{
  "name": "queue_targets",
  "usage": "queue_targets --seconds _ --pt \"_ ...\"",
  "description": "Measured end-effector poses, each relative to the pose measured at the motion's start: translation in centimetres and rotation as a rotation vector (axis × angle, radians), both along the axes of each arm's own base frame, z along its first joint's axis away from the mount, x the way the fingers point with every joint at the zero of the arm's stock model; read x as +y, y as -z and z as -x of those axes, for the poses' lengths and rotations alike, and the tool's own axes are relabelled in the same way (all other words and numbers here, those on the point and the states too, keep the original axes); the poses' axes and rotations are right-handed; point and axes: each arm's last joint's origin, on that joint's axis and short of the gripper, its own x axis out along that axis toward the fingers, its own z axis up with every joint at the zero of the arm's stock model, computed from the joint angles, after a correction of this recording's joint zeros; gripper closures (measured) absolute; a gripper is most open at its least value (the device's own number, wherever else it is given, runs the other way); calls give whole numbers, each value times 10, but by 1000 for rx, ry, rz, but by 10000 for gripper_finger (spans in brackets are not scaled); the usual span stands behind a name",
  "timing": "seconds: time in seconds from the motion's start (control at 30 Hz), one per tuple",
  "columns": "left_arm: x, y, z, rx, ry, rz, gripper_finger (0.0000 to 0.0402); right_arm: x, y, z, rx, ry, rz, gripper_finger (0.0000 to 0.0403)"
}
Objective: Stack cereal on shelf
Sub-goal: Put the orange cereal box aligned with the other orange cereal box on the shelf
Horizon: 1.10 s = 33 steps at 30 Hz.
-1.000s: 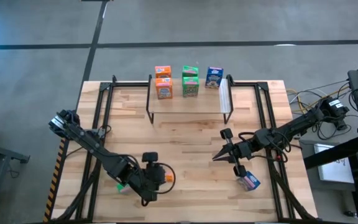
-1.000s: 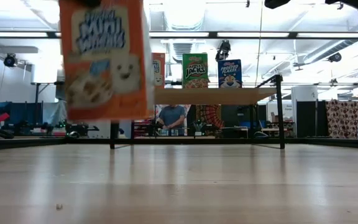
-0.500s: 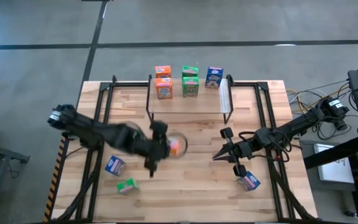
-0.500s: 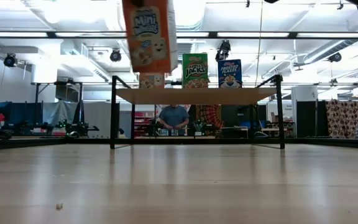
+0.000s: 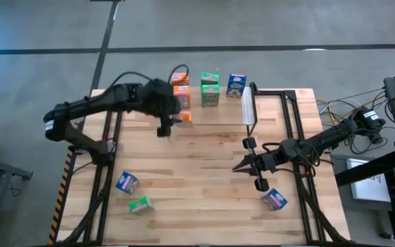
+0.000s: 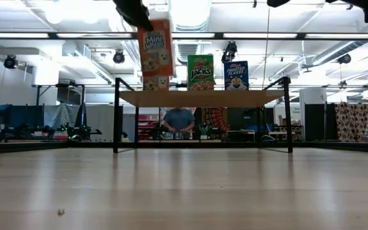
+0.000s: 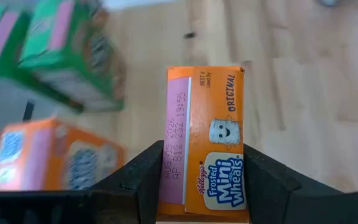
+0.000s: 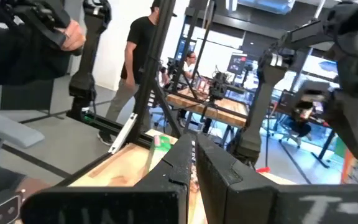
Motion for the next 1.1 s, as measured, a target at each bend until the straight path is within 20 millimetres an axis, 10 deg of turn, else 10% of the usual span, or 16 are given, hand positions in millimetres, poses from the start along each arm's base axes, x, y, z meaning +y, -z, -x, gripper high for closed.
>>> queue_targets --seconds 1.1 --pt "33 16 -4 69 -76 -14 196 0 -25 -13 67 47 181 390"
